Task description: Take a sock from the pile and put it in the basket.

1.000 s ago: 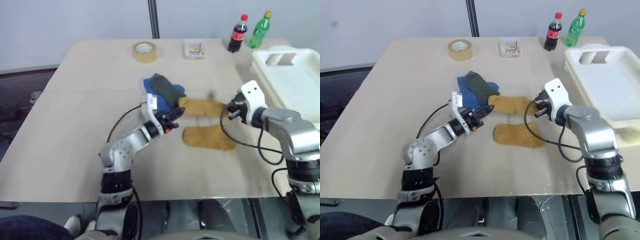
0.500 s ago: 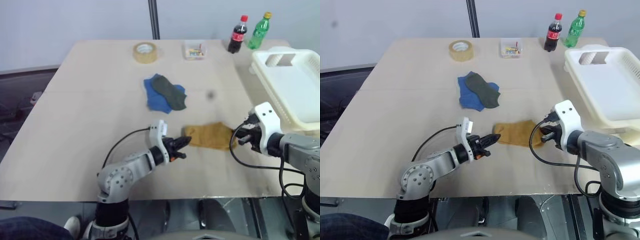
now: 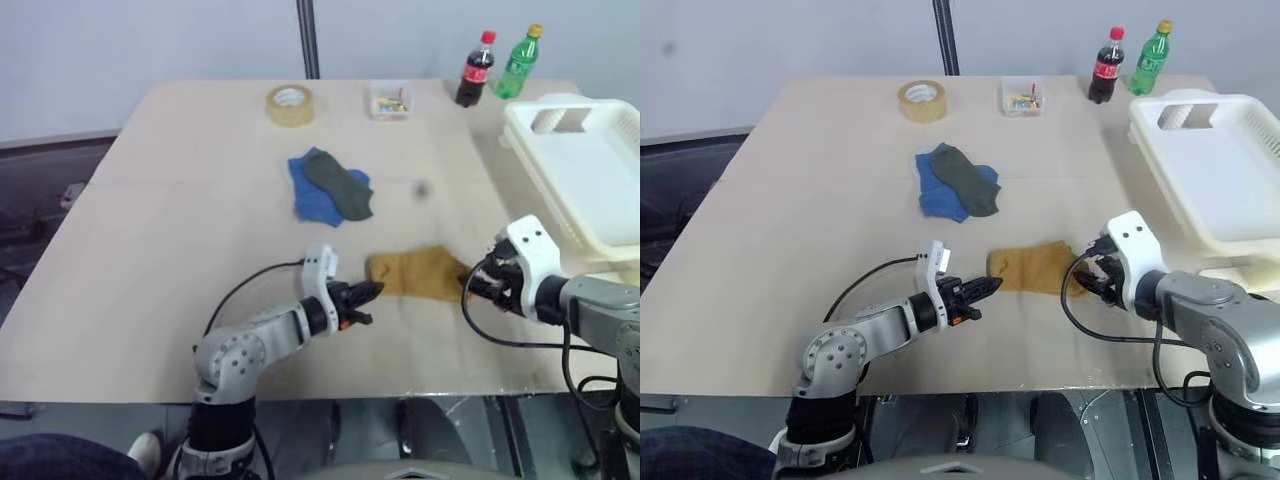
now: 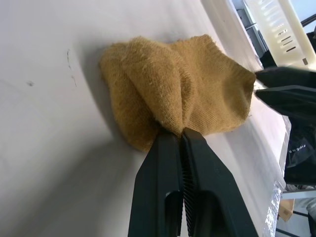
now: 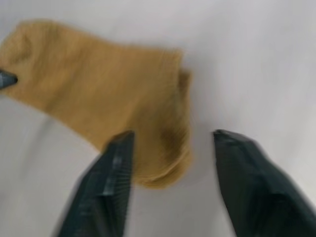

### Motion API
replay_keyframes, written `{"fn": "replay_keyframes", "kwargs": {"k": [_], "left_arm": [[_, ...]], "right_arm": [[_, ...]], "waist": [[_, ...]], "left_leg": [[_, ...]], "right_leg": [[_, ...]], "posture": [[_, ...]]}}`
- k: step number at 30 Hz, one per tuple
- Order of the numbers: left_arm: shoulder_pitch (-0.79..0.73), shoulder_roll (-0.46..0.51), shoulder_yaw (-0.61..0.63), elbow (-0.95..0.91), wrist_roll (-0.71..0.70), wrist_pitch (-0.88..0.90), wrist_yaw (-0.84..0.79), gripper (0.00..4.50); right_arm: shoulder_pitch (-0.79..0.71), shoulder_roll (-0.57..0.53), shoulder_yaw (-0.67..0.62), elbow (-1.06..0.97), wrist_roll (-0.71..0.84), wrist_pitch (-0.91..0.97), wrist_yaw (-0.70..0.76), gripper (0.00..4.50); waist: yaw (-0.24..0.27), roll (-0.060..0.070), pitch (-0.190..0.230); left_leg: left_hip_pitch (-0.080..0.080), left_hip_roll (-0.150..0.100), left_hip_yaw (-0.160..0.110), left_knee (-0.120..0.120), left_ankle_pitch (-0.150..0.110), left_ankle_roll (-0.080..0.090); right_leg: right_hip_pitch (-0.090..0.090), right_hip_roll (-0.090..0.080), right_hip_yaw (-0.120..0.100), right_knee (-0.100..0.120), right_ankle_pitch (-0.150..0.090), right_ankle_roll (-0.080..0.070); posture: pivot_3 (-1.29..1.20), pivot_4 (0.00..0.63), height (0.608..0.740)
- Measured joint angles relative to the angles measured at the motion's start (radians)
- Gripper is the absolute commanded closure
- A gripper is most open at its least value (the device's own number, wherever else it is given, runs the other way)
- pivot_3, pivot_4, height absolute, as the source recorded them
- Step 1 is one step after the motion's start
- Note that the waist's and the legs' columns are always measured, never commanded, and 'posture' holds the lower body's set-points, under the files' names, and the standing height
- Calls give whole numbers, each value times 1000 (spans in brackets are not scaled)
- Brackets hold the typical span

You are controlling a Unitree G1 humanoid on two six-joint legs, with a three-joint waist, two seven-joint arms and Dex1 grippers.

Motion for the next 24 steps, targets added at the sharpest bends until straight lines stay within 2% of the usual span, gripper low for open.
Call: {"fn": "replay_keyframes", "kwargs": {"k": [2, 4, 9, 10, 16, 19, 22, 24], "left_arm": [[-6, -2, 0, 7, 0, 0, -2, 3490], [-11, -3, 0, 9, 0, -2, -6, 2582], [-22, -2, -14, 10, -1, -15, -28, 301], [-22, -1, -19, 6, -3, -15, -32, 37], [-8, 44, -20, -14, -12, -23, -54, 37], [30, 142, 19, -46, -28, -45, -118, 37], [29, 182, 53, -42, -22, -88, -153, 37], [6, 198, 64, -10, -18, -120, -185, 37]], "right_arm": [[-26, -65, 77, -14, -37, -149, 12, 1954], [-23, -90, 172, -21, -80, -259, 20, 1954], [30, -32, 401, 124, -210, -489, -6, 1954], [44, -29, 421, 156, -233, -521, -10, 1954], [126, -36, 478, 264, -345, -696, -5, 1954], [146, -36, 475, 279, -370, -747, 5, 1954], [150, -34, 471, 293, -381, -758, 14, 1954], [152, -24, 470, 308, -391, -762, 19, 1954]], "waist": [[1, 0, 0], [2, -1, 0], [5, -1, 0], [6, -1, 0], [2, 0, -1], [3, -1, -1], [7, -1, -1], [8, -1, -1]], "left_leg": [[0, 0, -1, 0, 0, 0], [0, 1, -1, 0, 1, -1], [0, 0, -1, 1, 2, -4], [0, 0, -1, 1, 2, -4], [1, 1, -1, 0, 2, -4], [1, 1, -1, 0, 2, -4], [6, 1, -2, 0, 1, -3], [16, 1, -4, -2, 0, 0]], "right_leg": [[0, 0, -1, 0, 0, 0], [0, 1, -1, -1, 0, 0], [1, 0, 0, -1, 0, 0], [1, -1, -1, -2, 0, 0], [1, 1, 0, -1, 0, 0], [2, 1, 0, -1, 0, 0], [8, 0, -2, -4, 0, 0], [20, 0, -4, -9, 0, 0]], "posture": [[0, 150, 738], [0, 150, 738], [0, 150, 738], [0, 150, 738], [0, 150, 738], [0, 150, 738], [0, 150, 738], [0, 150, 738]]}}
